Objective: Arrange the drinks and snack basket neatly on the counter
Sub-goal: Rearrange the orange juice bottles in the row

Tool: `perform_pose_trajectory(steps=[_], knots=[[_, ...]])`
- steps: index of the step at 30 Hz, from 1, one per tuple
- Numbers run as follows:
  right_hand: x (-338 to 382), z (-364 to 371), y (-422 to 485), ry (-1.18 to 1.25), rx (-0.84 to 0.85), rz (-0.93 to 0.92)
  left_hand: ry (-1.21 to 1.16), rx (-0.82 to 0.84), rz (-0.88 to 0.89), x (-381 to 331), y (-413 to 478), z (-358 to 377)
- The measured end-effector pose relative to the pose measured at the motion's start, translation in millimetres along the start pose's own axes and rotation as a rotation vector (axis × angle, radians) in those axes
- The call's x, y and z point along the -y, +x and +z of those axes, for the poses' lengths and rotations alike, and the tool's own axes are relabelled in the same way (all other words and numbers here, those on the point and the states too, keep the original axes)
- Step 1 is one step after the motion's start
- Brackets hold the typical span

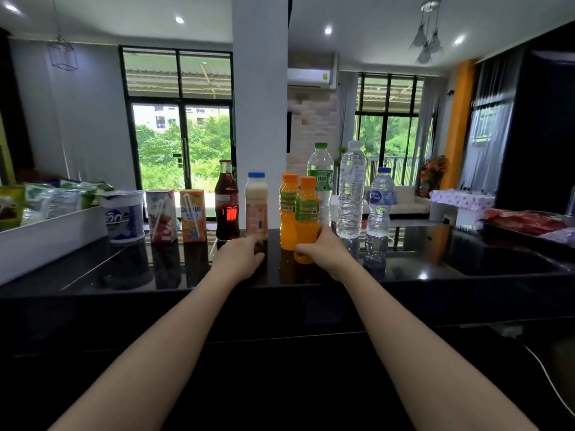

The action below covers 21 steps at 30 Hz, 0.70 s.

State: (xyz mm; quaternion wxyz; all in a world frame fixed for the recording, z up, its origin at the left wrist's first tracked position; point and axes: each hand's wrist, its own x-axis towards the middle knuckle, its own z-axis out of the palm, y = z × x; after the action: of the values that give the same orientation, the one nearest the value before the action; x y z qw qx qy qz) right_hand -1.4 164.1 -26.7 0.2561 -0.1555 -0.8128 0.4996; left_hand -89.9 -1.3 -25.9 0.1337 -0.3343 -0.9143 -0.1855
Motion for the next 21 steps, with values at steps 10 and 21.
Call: perform_pose_trajectory(steps=[10,21], knots=[[2.0,5.3,-6.6,-0.127,-0.179,-0.059,-0.471,-0.015,-0.022,-29.7,40.7,21.0],[2.0,4.4,-2.5,-0.134,-0.138,-0.087,-0.371,0.227,-0.026,-29.7,62.3,29.2]])
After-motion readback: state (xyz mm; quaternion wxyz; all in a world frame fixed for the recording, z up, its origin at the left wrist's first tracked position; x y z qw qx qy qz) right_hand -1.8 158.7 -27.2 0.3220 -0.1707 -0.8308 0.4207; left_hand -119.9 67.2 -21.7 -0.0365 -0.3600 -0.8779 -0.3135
